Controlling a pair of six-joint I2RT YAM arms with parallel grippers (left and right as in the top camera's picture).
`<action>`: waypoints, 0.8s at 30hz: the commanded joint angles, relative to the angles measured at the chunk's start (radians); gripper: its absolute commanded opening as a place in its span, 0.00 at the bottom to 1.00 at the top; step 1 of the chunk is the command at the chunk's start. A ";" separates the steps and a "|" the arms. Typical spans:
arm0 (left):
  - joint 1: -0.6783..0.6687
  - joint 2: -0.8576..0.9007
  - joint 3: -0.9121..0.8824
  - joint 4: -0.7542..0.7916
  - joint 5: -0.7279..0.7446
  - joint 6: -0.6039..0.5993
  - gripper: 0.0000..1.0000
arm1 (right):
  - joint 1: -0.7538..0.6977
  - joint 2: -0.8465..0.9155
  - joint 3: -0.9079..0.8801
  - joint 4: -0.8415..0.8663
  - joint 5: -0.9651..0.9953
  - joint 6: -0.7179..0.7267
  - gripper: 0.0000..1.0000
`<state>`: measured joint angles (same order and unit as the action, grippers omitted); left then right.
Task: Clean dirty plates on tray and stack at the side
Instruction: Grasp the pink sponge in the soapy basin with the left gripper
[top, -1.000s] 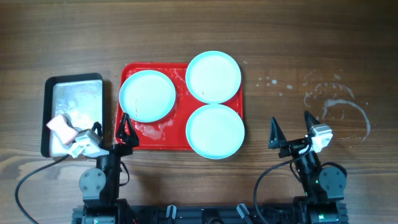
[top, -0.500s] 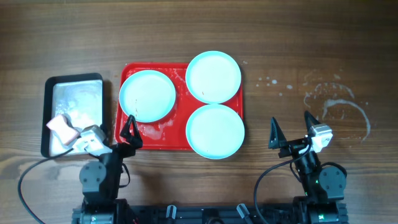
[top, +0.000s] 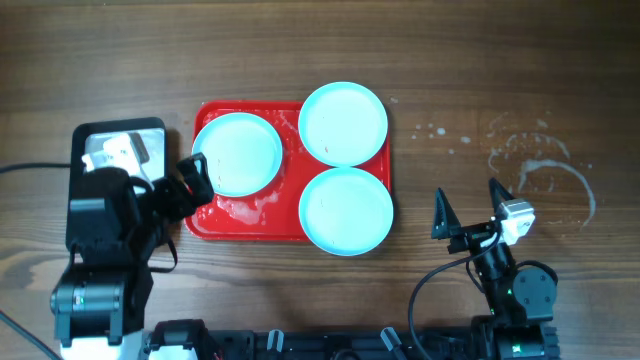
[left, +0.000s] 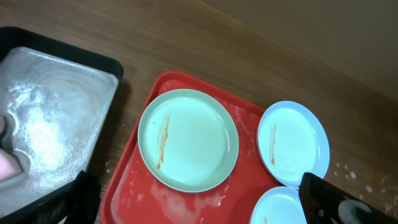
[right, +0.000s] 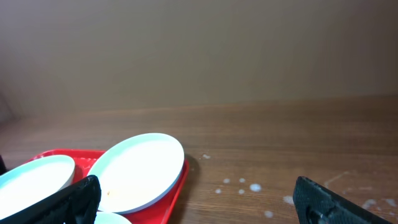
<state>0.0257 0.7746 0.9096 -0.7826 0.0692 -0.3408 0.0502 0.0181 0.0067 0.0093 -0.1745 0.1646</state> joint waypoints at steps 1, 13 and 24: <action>0.005 0.027 0.024 -0.040 0.020 0.019 1.00 | 0.005 0.018 -0.001 0.040 -0.060 0.103 1.00; 0.005 0.076 0.024 -0.031 0.024 0.019 1.00 | 0.005 0.388 0.366 -0.150 -0.180 0.087 1.00; 0.044 0.084 0.024 -0.233 -0.244 -0.227 0.97 | 0.005 1.073 1.103 -0.669 -0.279 -0.031 1.00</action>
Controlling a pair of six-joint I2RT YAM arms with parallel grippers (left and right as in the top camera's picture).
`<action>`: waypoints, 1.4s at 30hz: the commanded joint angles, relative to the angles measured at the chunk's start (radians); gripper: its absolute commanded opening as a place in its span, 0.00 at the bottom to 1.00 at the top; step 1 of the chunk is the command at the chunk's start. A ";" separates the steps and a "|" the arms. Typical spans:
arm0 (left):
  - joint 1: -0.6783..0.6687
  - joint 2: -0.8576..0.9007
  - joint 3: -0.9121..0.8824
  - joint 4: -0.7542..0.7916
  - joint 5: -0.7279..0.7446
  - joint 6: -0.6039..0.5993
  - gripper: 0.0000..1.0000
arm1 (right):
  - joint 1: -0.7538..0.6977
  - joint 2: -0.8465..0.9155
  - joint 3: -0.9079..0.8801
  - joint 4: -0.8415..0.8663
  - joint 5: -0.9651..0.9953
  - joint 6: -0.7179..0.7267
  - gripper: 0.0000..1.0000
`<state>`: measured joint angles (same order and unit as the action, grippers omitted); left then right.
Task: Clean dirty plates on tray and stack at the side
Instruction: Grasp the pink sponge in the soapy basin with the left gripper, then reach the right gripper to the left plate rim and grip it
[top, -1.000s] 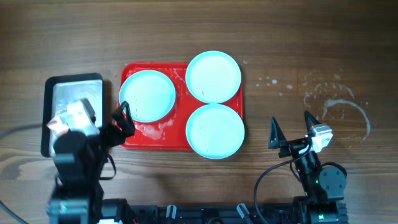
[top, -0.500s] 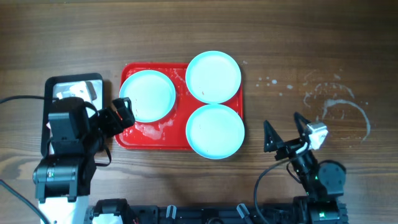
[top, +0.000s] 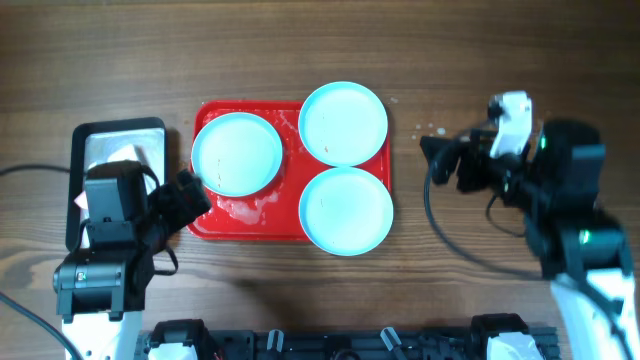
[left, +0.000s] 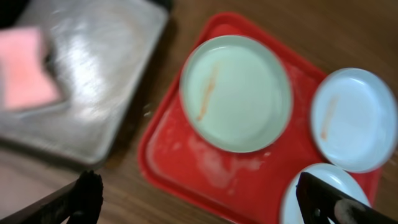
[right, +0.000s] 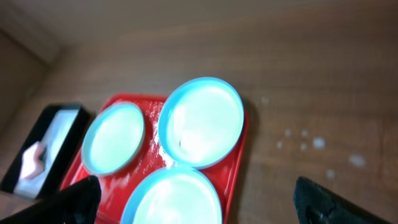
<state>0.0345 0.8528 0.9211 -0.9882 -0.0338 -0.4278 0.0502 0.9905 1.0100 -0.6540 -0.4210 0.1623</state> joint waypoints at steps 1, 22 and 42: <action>0.055 0.010 0.013 -0.033 -0.148 -0.159 0.97 | 0.005 0.127 0.104 0.024 -0.038 -0.021 1.00; 0.473 0.667 0.013 0.393 -0.121 0.034 0.97 | 0.005 0.269 0.103 0.069 -0.227 0.046 1.00; 0.523 0.844 0.012 0.487 -0.094 0.185 0.78 | 0.005 0.269 0.103 0.062 -0.227 0.047 1.00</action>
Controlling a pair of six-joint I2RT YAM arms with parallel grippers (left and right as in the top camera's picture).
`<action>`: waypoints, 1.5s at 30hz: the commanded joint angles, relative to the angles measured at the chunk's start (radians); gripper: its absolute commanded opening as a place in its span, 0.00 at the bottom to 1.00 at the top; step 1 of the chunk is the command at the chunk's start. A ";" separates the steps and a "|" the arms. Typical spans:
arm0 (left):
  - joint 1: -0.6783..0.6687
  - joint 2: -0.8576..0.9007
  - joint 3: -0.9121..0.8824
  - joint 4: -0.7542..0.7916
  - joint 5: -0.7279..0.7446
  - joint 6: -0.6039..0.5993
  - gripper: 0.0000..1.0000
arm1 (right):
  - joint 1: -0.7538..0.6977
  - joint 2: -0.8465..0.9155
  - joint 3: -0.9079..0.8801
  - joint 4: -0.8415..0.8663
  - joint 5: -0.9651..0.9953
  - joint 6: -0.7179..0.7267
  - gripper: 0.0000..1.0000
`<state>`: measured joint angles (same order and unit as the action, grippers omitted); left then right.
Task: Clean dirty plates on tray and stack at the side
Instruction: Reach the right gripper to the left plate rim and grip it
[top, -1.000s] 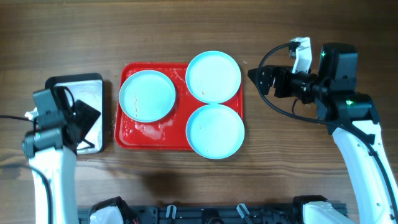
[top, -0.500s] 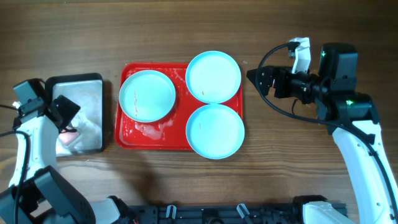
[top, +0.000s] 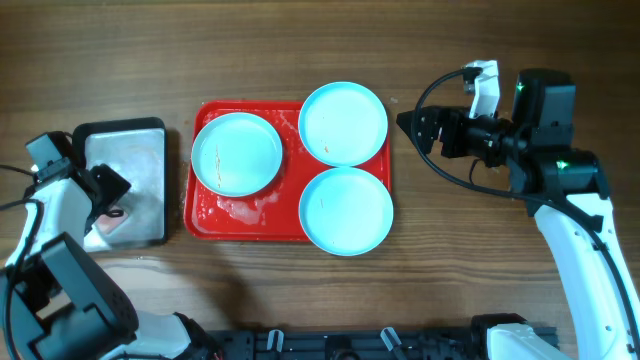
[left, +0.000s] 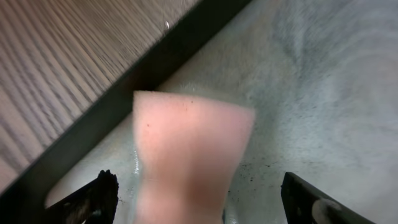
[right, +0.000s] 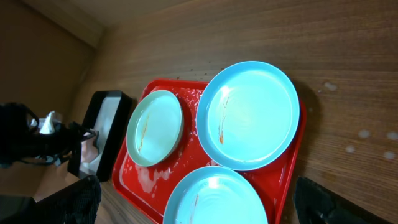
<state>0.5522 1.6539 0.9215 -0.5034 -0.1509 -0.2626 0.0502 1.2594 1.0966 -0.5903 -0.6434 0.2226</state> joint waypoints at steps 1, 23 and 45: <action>0.005 0.051 0.012 0.002 0.031 0.018 0.74 | 0.005 0.000 0.017 -0.001 -0.005 -0.014 1.00; -0.048 -0.107 0.092 -0.156 0.086 -0.060 0.04 | 0.009 0.000 0.058 -0.031 0.043 -0.043 1.00; -0.096 -0.436 0.119 -0.396 0.232 -0.115 0.04 | 0.389 0.227 0.266 -0.050 0.228 0.146 0.99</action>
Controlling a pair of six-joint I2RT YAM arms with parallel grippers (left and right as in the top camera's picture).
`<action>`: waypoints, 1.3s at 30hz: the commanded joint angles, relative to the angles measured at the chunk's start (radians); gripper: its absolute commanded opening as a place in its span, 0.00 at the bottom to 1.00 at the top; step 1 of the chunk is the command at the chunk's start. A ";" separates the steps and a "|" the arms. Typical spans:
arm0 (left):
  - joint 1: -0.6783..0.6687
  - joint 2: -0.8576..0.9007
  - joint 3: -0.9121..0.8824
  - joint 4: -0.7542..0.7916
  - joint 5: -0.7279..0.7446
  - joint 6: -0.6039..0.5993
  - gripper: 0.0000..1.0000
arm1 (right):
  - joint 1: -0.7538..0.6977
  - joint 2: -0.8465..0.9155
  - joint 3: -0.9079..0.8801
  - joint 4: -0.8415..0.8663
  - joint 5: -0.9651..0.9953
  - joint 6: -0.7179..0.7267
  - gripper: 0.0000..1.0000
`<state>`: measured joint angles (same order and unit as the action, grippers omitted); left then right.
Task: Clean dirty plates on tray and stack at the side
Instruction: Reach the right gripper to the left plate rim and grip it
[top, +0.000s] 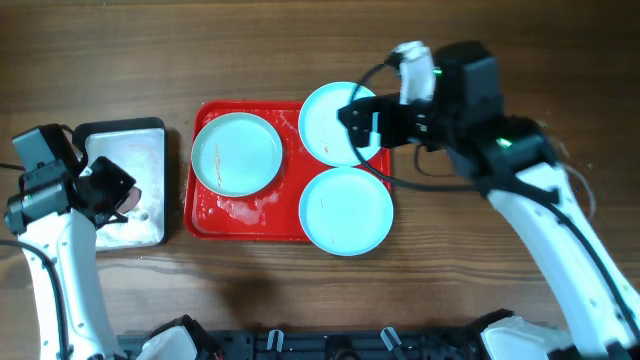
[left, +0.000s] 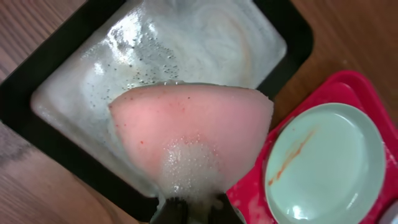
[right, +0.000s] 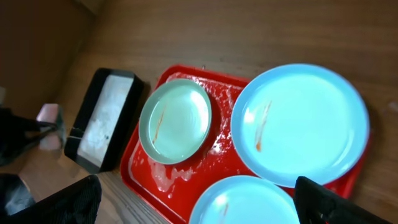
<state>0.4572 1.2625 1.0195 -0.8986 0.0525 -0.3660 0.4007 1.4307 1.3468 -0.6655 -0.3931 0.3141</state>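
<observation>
A red tray (top: 240, 228) carries three streaked plates: a pale green one (top: 237, 152) at its left, a blue one (top: 335, 125) at the back right and another blue one (top: 346, 210) at the front right. My left gripper (left: 194, 210) is shut on a foamy pink sponge (left: 186, 130), held above the black soapy basin (left: 186, 37). High over the tray, my right gripper (right: 199, 205) stands open and empty. Its view shows the green plate (right: 175, 121), the back blue plate (right: 298, 124) and the front blue plate (right: 249, 202).
The basin (top: 125, 185) sits on the wooden table just left of the tray. Soapy water lies on the tray floor (right: 180, 174). White splash marks dot the table at the right (top: 580, 190), partly under my right arm.
My left gripper was open around the sponge in the basin; now it is shut on it and holds it above the basin. My right gripper has moved left, from beside the tray to over the back blue plate.
Both arms first sat low near the front edge, the left by the tray's left side, the right at the front right. Then the right was up, right of the tray. The left reached the basin, stood open around the sponge, and now holds it.
</observation>
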 joint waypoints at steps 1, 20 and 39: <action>-0.001 -0.052 0.021 -0.001 0.027 -0.010 0.04 | 0.051 0.071 0.016 0.037 -0.023 0.055 0.99; -0.001 -0.059 0.021 0.023 -0.016 0.021 0.04 | 0.311 0.371 0.015 0.198 0.175 0.171 0.61; -0.001 -0.057 0.021 0.026 -0.016 0.021 0.04 | 0.323 0.633 0.014 0.429 0.285 0.265 0.55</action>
<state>0.4572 1.2198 1.0195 -0.8753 0.0505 -0.3603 0.7158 2.0323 1.3472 -0.2539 -0.1455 0.5529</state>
